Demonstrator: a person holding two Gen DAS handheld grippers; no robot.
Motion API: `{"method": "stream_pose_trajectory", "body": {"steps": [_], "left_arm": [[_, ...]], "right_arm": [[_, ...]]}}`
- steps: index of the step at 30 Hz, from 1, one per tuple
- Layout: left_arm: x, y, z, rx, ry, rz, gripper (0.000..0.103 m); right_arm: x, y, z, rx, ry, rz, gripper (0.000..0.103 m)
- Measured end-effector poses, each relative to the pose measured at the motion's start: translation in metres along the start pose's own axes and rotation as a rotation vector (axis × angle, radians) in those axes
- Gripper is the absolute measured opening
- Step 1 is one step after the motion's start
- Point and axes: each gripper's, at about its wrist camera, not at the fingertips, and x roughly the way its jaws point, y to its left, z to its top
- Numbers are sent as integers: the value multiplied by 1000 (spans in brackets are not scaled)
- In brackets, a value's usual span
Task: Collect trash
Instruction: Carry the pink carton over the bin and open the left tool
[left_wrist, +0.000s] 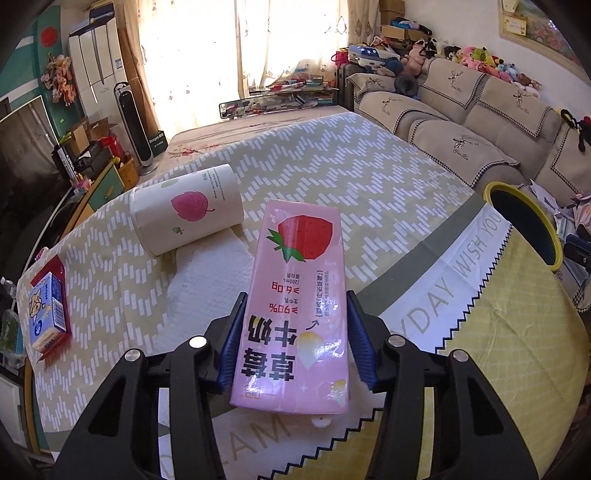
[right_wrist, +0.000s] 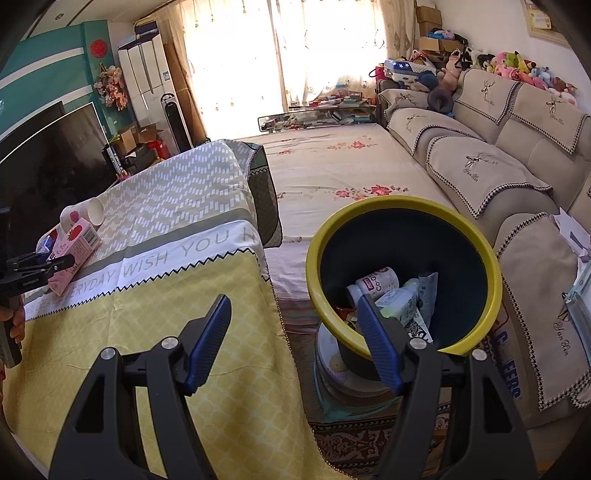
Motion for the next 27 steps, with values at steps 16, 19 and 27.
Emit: {"method": "stream_pose_trajectory", "body": {"steps": [16,19,27], "left_arm": [[-63,-127,24,135,-77,-156,49],[-59,-165,35,181,-83,-212,49],[-28,-282,76,321,-85,-326,49]], "right_arm": [[-48,-46,5,61,-118,-84,67],[-60,-67,3,98,-143,-108,67],[-86,-129,-10,195,-179,-203,69]]}}
